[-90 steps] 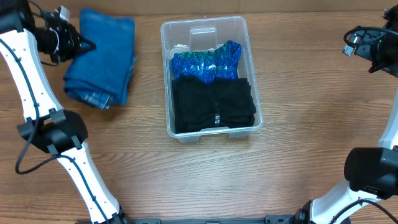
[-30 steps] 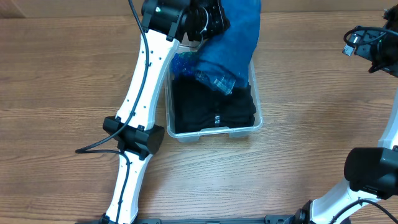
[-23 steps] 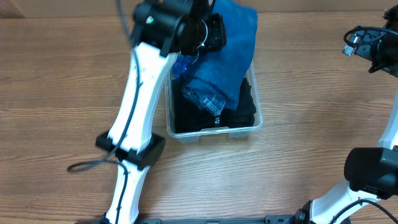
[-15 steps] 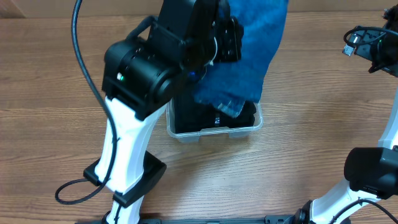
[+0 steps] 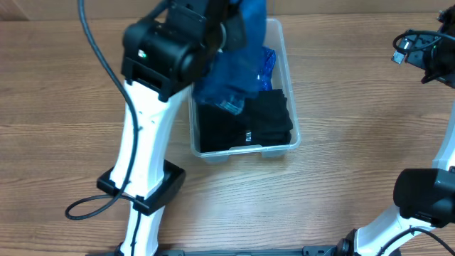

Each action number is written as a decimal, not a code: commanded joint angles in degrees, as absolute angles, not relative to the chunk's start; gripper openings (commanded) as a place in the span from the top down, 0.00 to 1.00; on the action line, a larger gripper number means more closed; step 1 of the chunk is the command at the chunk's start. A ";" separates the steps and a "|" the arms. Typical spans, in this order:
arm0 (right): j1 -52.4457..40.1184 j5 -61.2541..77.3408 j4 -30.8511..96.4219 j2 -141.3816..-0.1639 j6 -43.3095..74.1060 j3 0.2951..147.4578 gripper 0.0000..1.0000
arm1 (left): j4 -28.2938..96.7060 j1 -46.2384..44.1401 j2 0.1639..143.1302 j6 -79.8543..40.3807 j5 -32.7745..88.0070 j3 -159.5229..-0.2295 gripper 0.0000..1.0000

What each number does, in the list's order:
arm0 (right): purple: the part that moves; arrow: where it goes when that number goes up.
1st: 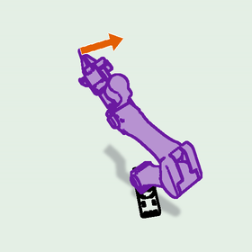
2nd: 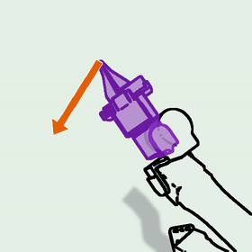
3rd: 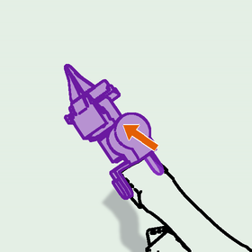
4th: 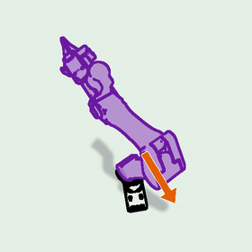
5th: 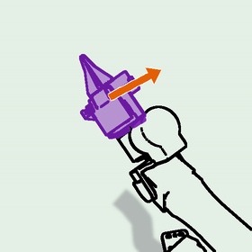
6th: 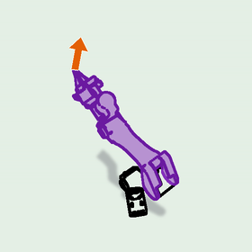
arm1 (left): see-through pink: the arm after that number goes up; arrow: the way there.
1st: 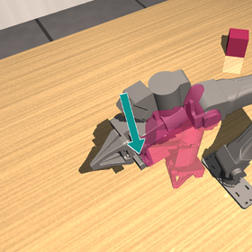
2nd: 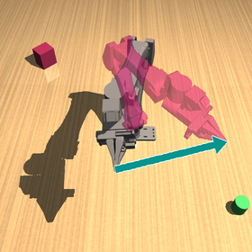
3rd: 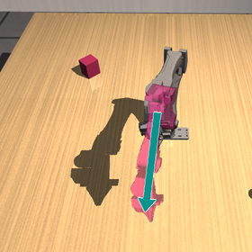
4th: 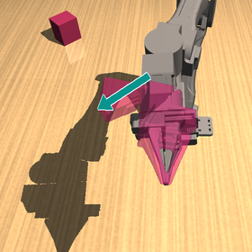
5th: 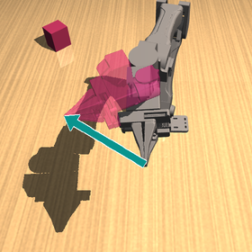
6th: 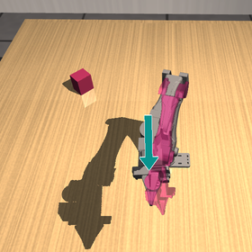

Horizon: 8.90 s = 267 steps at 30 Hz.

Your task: Pack container

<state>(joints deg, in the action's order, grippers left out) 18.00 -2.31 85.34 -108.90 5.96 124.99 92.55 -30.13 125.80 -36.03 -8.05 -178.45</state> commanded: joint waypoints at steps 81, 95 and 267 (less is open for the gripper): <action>18.09 -2.48 85.21 -108.14 6.00 125.97 0.00 | 46.44 -30.39 111.59 -27.09 -7.11 -94.89 0.96; 18.06 -2.48 85.21 -108.14 6.00 125.97 0.00 | 59.79 -35.81 114.67 -27.00 -6.42 -107.77 0.96; -4.54 0.14 -9.76 -1.91 4.05 1.17 0.00 | 22.63 -17.98 24.27 -60.01 -41.67 -9.78 0.00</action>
<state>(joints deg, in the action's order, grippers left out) -4.19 -0.21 -10.00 -4.38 4.40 3.42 22.70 -18.17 24.29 -59.68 -41.32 -10.44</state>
